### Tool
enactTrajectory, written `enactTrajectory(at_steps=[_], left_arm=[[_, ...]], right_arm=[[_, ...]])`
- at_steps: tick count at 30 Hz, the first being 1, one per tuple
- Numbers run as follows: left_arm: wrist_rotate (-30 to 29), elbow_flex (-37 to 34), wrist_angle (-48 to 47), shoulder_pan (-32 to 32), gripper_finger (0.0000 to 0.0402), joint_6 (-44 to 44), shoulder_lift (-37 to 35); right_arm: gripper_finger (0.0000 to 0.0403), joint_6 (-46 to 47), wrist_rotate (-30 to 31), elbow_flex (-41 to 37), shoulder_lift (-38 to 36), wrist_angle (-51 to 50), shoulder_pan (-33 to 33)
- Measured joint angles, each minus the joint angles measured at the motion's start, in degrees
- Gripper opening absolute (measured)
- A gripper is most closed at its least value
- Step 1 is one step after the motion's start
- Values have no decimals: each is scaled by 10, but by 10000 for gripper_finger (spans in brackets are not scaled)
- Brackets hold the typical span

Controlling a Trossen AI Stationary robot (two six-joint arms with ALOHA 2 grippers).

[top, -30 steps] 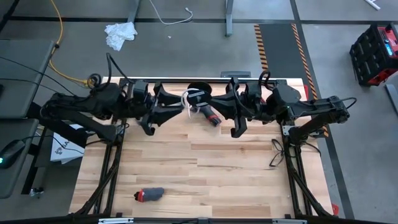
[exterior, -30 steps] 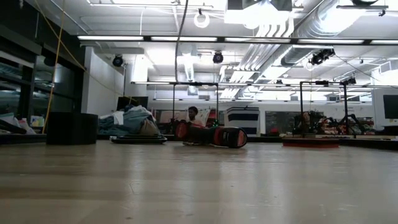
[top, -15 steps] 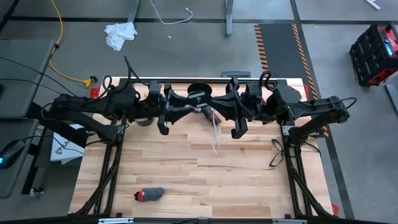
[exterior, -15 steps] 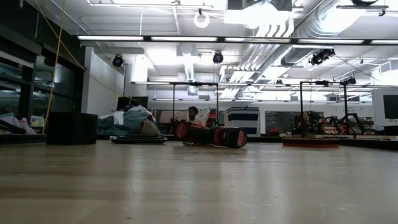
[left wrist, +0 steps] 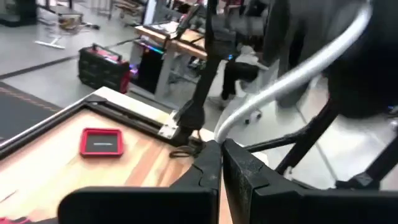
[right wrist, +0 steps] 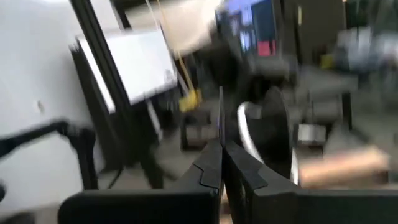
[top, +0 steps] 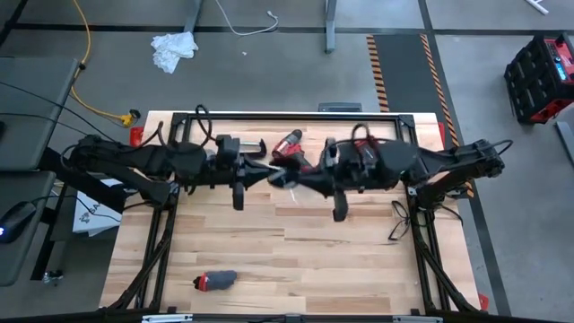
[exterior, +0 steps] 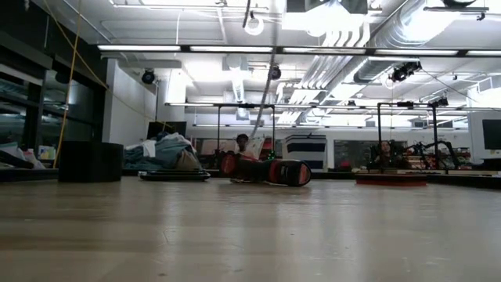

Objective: Coil cords
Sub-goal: Uncoil the white cable wire from the black spool

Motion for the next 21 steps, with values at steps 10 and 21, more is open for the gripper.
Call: enactTrajectory(at_steps=[10,21], left_arm=[[-7,1,-94,-2,0,-33,-1],[-68,-2,-205,-2,1,-48,-1]], right_arm=[[0,144,23,-2,15,-238,40],[0,220,-36,-2,148,-362,68]])
